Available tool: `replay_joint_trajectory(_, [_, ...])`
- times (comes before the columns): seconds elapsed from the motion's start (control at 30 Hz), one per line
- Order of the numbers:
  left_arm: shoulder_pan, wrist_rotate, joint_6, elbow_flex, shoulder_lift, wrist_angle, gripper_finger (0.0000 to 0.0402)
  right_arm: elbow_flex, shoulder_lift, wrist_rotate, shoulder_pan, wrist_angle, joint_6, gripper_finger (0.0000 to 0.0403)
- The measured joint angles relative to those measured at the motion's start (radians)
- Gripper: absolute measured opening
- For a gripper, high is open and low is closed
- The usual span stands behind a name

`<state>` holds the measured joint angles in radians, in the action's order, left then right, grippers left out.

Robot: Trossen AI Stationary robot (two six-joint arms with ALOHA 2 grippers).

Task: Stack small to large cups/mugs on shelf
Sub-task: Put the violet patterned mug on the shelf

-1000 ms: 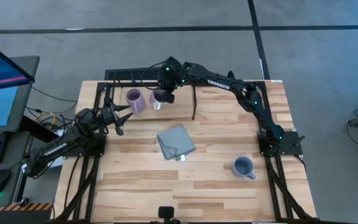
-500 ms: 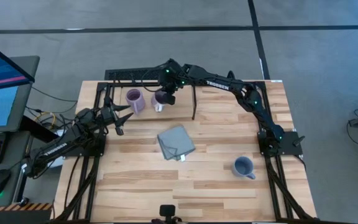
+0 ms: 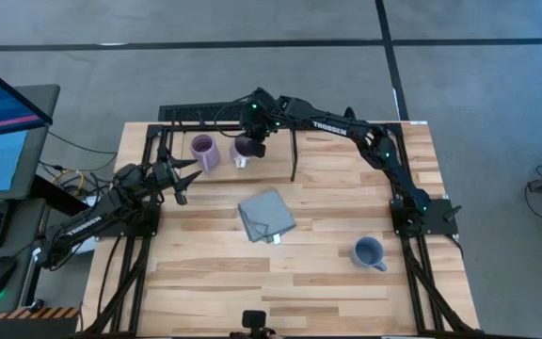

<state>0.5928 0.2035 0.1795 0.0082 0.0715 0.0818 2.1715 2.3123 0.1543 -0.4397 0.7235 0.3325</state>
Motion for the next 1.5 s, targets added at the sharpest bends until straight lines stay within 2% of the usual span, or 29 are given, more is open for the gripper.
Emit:
replay_joint_trajectory(0.63, [0.000, 0.000, -0.005, 0.000, 0.000, 0.000, 0.0162, 0.000, -0.001, 0.000, 0.006, 0.007, -0.003, 0.0056])
replay_joint_trajectory(1.03, [0.000, 0.002, -0.015, 0.000, 0.000, 0.002, 0.0162, 0.005, -0.006, -0.010, 0.005, 0.081, -0.003, 0.0019])
replay_joint_trajectory(1.23, [0.000, 0.002, -0.015, 0.000, 0.000, 0.002, 0.0162, 0.035, -0.004, 0.007, 0.010, 0.104, -0.001, 0.0019])
replay_joint_trajectory(1.5, [0.000, 0.003, -0.015, 0.000, 0.000, 0.002, 0.0162, 0.083, -0.004, -0.003, 0.007, 0.225, 0.008, 0.0017])
